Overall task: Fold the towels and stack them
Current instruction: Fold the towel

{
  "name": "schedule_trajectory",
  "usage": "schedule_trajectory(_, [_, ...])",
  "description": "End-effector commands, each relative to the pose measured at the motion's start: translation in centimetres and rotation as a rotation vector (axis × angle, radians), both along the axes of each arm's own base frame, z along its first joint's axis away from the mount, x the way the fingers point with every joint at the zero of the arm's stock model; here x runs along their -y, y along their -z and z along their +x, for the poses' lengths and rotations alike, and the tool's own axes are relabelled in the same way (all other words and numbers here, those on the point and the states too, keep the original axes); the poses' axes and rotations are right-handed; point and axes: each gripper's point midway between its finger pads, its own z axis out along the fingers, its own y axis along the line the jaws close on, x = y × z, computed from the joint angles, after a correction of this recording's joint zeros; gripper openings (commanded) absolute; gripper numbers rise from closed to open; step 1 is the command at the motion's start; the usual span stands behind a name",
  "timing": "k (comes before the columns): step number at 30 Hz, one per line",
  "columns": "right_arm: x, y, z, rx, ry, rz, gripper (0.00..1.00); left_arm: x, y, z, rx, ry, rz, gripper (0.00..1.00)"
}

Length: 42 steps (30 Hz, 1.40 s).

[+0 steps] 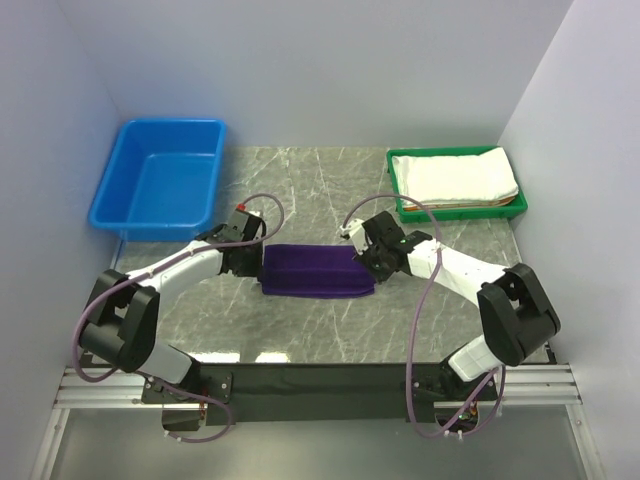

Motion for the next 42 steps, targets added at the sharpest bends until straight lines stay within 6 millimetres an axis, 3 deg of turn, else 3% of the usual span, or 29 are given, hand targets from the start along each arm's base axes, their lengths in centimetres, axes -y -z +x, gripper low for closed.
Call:
schedule_trajectory(1, [1.5, 0.4, -0.6, -0.023, 0.014, -0.093, 0.0, -2.2, 1.3, -0.9, -0.048, -0.086, 0.087, 0.01])
schedule_trajectory(5, [1.5, 0.5, -0.7, -0.028, 0.012, -0.097, 0.0, -2.2, 1.0, -0.7, -0.031, -0.113, 0.076, 0.01])
schedule_trajectory(9, [1.4, 0.3, -1.2, -0.052, 0.009, -0.102, 0.06, -1.9, 0.8, -0.7, -0.039, -0.121, 0.06, 0.12])
schedule_trajectory(11, [1.0, -0.2, -1.7, -0.063, 0.007, -0.079, 0.13, -1.8, 0.7, -1.0, -0.043, -0.128, 0.055, 0.25])
schedule_trajectory(12, [0.7, -0.6, -1.8, -0.061, 0.011, -0.068, 0.2, -1.7, 0.3, -1.1, -0.033, -0.128, 0.047, 0.41])
schedule_trajectory(14, [0.2, -1.7, -2.5, -0.067, 0.002, -0.039, 0.4, -1.7, -0.4, -1.3, -0.027, -0.138, 0.035, 0.55])
schedule_trajectory(16, [-0.6, -3.2, -2.7, -0.053, -0.002, -0.009, 0.48, -1.4, -1.8, -1.4, 0.006, -0.137, 0.012, 0.65])
schedule_trajectory(19, [-1.5, -5.7, -3.5, -0.037, -0.002, 0.065, 0.6, -1.2, -4.5, -1.6, 0.058, -0.146, -0.019, 0.72])
schedule_trajectory(23, [-2.8, -9.1, -2.8, 0.031, 0.092, 0.195, 0.61, -0.4, -8.0, -1.6, 0.124, -0.159, -0.084, 0.75])
schedule_trajectory(26, [-4.0, -10.9, -1.2, 0.083, 0.246, 0.323, 0.6, 1.8, -10.0, -1.5, 0.144, -0.125, -0.174, 0.73])
schedule_trajectory(29, [-5.4, -11.0, -0.4, 0.097, 0.37, 0.476, 0.54, 4.8, -10.6, -1.4, 0.148, -0.093, -0.269, 0.71])
schedule_trajectory(31, [-5.7, -9.4, -0.8, 0.055, 0.432, 0.53, 0.5, 6.6, -9.8, -1.5, 0.15, -0.072, -0.297, 0.65])
schedule_trajectory(34, [-6.0, -7.9, -0.2, 0.043, 0.499, 0.612, 0.46, 7.6, -7.3, -1.5, 0.127, -0.106, -0.32, 0.48])
schedule_trajectory(35, [-5.8, -7.2, -0.1, 0.031, 0.52, 0.624, 0.45, 7.5, -6.4, -1.5, 0.119, -0.12, -0.319, 0.37])
schedule_trajectory(37, [-4.7, -5.1, -0.4, -0.026, 0.583, 0.642, 0.45, 7.0, -3.7, -1.9, 0.081, -0.145, -0.283, 0.29])
schedule_trajectory(38, [-4.7, -4.5, -0.6, -0.06, 0.586, 0.66, 0.45, 6.8, -2.9, -1.7, 0.081, -0.16, -0.276, 0.19])
schedule_trajectory(42, [-2.3, -1.2, -1.7, -0.172, 0.683, 0.655, 0.45, 5.2, 0.9, -2.7, 0.025, -0.225, -0.206, 0.08])
